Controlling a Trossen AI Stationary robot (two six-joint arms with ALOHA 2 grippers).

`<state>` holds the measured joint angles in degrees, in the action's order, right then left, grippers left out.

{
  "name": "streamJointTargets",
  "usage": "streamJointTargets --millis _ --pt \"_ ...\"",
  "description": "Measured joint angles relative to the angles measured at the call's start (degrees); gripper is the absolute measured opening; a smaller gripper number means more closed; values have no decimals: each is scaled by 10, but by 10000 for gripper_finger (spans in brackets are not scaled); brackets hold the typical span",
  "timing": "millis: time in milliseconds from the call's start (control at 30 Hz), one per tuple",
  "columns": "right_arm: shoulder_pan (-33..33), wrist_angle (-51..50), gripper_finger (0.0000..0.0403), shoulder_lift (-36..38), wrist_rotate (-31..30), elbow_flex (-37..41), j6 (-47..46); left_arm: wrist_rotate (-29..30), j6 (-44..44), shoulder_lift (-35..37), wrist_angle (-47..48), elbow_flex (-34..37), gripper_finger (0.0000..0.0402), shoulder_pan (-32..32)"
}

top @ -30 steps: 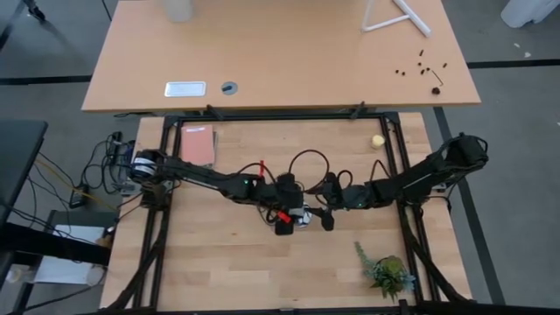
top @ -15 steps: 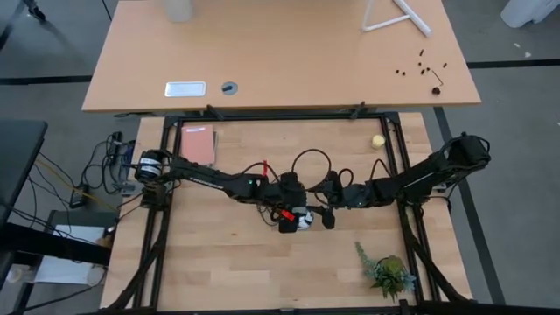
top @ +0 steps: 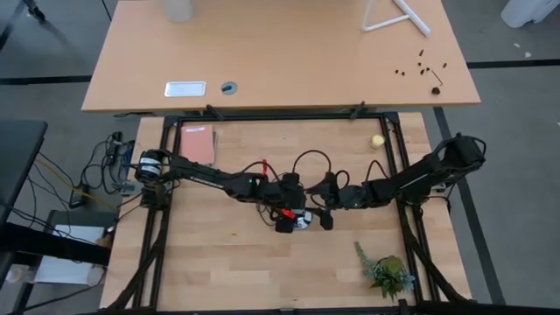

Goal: Screw lightbulb
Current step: Insert the lightbulb into the silver lamp

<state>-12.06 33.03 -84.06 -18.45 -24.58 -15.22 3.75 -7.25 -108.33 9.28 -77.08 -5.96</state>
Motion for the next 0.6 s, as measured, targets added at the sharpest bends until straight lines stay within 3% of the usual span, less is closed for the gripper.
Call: streamJointTargets --millis 333,600 --pt "2 68 299 -47 14 0 9 0 -2 -9 -10 -2 259 0" --pt "2 28 299 -22 13 0 23 2 2 -13 -23 -2 259 -2"
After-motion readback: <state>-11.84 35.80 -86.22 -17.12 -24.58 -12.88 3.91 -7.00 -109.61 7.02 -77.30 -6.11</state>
